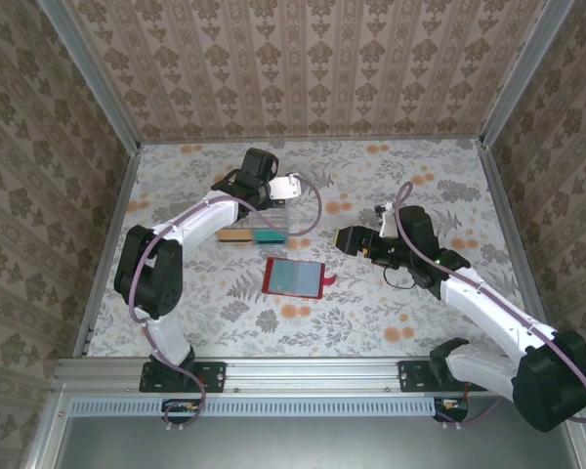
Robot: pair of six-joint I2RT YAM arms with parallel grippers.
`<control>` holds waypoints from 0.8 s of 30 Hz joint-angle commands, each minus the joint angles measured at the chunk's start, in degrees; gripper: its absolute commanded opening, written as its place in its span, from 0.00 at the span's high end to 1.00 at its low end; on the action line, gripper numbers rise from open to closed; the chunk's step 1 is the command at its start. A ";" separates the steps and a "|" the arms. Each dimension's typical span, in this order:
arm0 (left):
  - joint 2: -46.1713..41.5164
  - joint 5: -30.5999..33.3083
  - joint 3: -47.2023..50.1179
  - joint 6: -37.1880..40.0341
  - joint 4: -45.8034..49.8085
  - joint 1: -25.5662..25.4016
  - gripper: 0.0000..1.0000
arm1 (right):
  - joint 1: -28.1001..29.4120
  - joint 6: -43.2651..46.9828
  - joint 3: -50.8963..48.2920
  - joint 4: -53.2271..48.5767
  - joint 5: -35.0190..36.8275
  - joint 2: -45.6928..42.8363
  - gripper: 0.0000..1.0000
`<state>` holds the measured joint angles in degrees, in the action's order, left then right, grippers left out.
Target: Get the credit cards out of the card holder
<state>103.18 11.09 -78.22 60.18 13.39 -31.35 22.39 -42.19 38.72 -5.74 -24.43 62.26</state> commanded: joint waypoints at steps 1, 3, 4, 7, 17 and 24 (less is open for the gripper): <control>1.49 1.34 -1.75 -1.52 -0.03 0.68 0.68 | -0.33 -0.70 -0.66 1.79 -1.25 0.67 0.00; 1.58 1.22 -1.94 -1.69 -0.07 0.75 0.68 | -0.33 -0.68 -0.66 1.78 -1.27 0.63 0.00; 1.68 1.44 -1.94 -1.67 -0.36 0.77 0.68 | -0.38 -0.67 -0.66 1.79 -1.25 0.63 0.00; 2.11 1.69 -2.67 -2.50 -0.39 0.93 0.68 | -0.40 -0.78 -0.67 1.91 -1.33 0.67 0.00; 0.21 -0.24 -2.91 -4.12 0.02 0.86 0.65 | -0.42 -0.72 -0.69 1.74 -1.43 0.49 0.00; -5.37 -0.21 -2.91 -8.70 0.49 0.43 0.51 | -0.36 -0.61 0.10 1.79 -2.09 1.79 0.00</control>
<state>102.87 11.53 -79.88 55.31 13.74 -30.72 22.33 -42.22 38.72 -5.21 -25.08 63.20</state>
